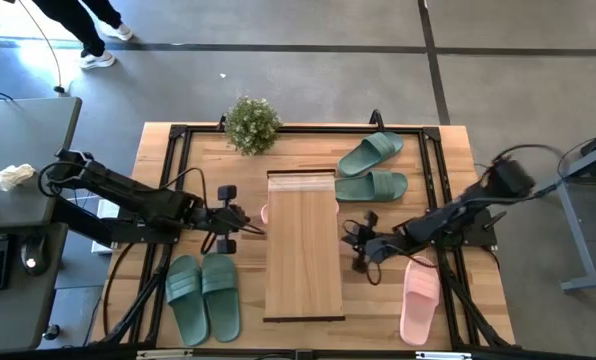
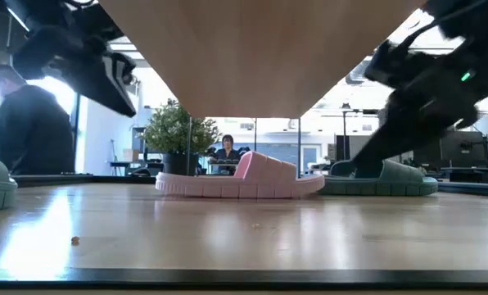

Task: Pick and place slides into the shelf
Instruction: Put the pink slide under the shelf aligned with the other pink slide

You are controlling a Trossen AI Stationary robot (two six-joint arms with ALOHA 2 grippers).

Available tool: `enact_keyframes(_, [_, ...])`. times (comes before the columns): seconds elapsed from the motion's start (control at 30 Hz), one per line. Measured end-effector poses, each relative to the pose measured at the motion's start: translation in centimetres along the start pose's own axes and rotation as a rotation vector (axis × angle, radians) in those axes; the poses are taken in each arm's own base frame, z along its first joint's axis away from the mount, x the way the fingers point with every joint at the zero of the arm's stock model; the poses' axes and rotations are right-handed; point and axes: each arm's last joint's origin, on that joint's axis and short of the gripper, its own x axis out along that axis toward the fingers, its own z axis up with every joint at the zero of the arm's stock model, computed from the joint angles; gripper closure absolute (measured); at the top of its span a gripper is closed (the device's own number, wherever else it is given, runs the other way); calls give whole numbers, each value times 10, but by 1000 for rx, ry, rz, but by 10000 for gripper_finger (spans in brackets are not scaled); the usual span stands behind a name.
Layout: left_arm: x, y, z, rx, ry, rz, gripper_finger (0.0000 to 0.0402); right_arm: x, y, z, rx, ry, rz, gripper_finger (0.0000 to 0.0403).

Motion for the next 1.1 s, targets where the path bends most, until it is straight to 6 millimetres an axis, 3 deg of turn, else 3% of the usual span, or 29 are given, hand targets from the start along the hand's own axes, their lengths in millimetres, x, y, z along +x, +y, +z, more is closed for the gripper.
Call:
enact_keyframes(0.23, [-7,0,10,78,-113,-82,402,-58,-14,17,305,200,213,403])
enact_keyframes(0.47, [-13,-6,28,204,-336,-308,402,-111,-26,44,637,292,440,403])
enact_keyframes(0.6, [-14,-8,29,241,-370,-389,401,-134,-33,55,756,332,535,403])
enact_keyframes(0.8, [-15,-11,28,256,-375,-474,402,-155,-41,56,875,537,521,402])
enact_keyframes(1.1, [-16,-12,28,236,-374,-523,401,-174,-29,53,821,767,487,402])
